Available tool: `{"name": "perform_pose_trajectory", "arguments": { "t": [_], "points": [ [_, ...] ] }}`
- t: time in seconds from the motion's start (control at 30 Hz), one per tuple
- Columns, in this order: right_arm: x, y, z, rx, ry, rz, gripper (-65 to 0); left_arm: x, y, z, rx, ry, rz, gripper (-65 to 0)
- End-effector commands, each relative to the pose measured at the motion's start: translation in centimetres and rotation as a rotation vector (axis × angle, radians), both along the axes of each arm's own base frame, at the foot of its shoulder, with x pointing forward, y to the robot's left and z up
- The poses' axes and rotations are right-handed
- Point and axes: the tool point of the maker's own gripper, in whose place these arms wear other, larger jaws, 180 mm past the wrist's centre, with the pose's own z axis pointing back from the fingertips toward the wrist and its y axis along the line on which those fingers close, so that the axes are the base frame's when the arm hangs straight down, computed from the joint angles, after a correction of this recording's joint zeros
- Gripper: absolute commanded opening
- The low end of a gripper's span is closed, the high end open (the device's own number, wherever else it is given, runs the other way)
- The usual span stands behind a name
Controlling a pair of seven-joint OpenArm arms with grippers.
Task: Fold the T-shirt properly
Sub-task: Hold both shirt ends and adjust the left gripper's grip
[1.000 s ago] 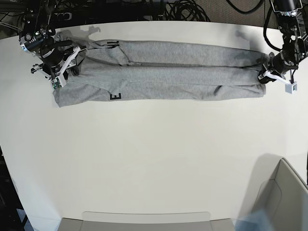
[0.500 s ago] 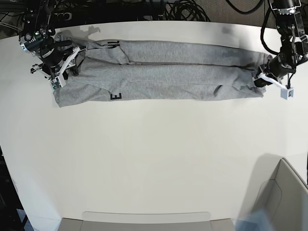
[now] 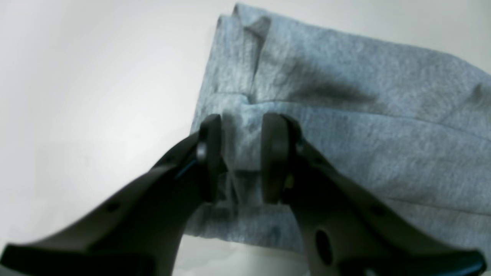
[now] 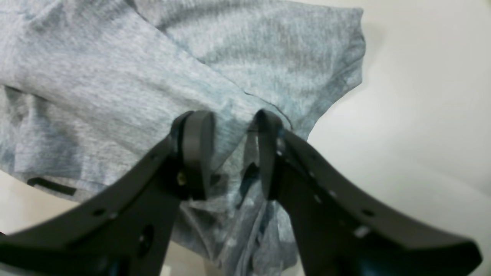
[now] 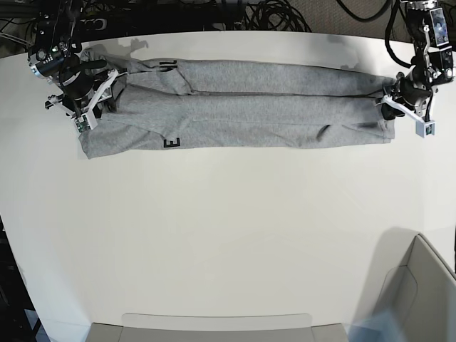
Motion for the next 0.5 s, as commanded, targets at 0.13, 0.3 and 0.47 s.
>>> {"name": "perform_pose_trajectory", "arguments": {
  "t": [0.13, 0.3, 0.47],
  "points": [
    [0.8, 0.0, 1.1, -0.003, -0.045, 0.012, -43.9, 0.5, 1.6, 0.6, 0.077, -0.001, 0.065, -46.0],
    [0.8, 0.0, 1.1, -0.003, -0.044, 0.011, -43.9, -0.1, 2.0, 0.1, 0.077, 0.027, 0.140, -46.0],
    [0.7, 0.0, 1.0, -0.001, -0.041, 0.010, -43.9, -0.4, 2.4, 0.1, 0.079, 0.032, 0.156, -46.0]
  ]
}}
